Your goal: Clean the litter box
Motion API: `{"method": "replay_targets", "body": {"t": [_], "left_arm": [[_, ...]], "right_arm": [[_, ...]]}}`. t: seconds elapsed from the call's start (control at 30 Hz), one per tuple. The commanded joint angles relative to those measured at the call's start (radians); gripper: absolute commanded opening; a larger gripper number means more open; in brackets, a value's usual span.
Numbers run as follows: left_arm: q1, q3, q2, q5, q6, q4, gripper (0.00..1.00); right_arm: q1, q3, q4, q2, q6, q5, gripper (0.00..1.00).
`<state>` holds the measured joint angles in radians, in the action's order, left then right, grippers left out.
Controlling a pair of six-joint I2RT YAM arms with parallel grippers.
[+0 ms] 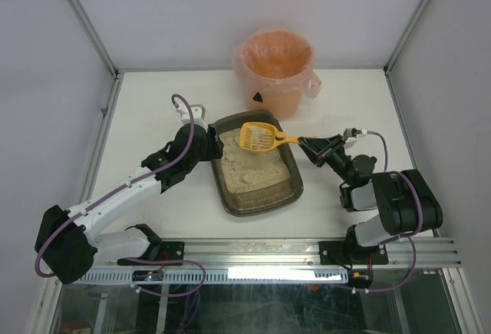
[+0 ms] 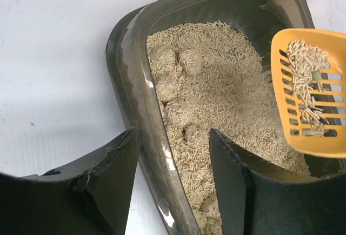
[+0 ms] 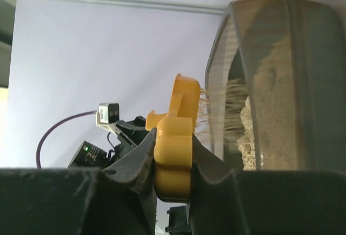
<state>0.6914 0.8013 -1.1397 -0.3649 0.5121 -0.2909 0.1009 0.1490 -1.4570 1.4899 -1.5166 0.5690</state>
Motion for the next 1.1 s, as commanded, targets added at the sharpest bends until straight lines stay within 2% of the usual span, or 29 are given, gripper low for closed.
{"method": "replay_targets", "body": {"t": [0.0, 0.07, 0.17, 0.27, 0.37, 0.5, 0.6, 0.73, 0.8, 0.9, 1.07], "left_arm": [[-0.012, -0.006, 0.011, 0.015, 0.009, 0.048, 0.55], [-0.013, 0.0, 0.007, 0.021, 0.008, 0.045, 0.55], [-0.014, -0.011, 0.007, 0.024, 0.011, 0.055, 0.55], [-0.014, -0.004, -0.003, 0.028, 0.008, 0.052, 0.55], [-0.014, -0.017, 0.003, 0.031, 0.017, 0.061, 0.55], [-0.015, -0.015, -0.005, 0.036, 0.016, 0.065, 0.55], [-0.015, -0.026, 0.008, 0.033, 0.024, 0.065, 0.55], [-0.017, -0.029, 0.011, 0.031, 0.022, 0.066, 0.55], [-0.017, -0.03, 0.007, 0.03, 0.023, 0.07, 0.56], [-0.017, -0.025, -0.013, 0.037, 0.025, 0.08, 0.56], [-0.017, -0.02, -0.038, 0.043, 0.027, 0.087, 0.56]], "right_arm": [[-0.004, 0.019, -0.068, -0.028, 0.01, -0.001, 0.0], [-0.032, 0.008, -0.024, -0.051, 0.013, -0.01, 0.0], [0.034, 0.066, -0.006, -0.065, 0.055, 0.032, 0.0], [-0.04, 0.022, 0.08, -0.126, 0.055, -0.016, 0.0], [0.045, 0.095, 0.154, -0.154, 0.136, 0.032, 0.0], [0.031, 0.11, 0.309, -0.231, 0.202, -0.017, 0.0], [0.043, 0.176, 0.545, -0.314, 0.282, -0.01, 0.0], [0.053, 0.29, 1.003, -0.523, 0.548, -0.146, 0.0], [0.062, 0.367, 1.193, -0.574, 0.661, -0.199, 0.0], [0.086, 0.521, 1.462, -0.573, 0.817, -0.263, 0.0], [0.209, 0.7, 1.713, -0.516, 0.978, -0.402, 0.0]]}}
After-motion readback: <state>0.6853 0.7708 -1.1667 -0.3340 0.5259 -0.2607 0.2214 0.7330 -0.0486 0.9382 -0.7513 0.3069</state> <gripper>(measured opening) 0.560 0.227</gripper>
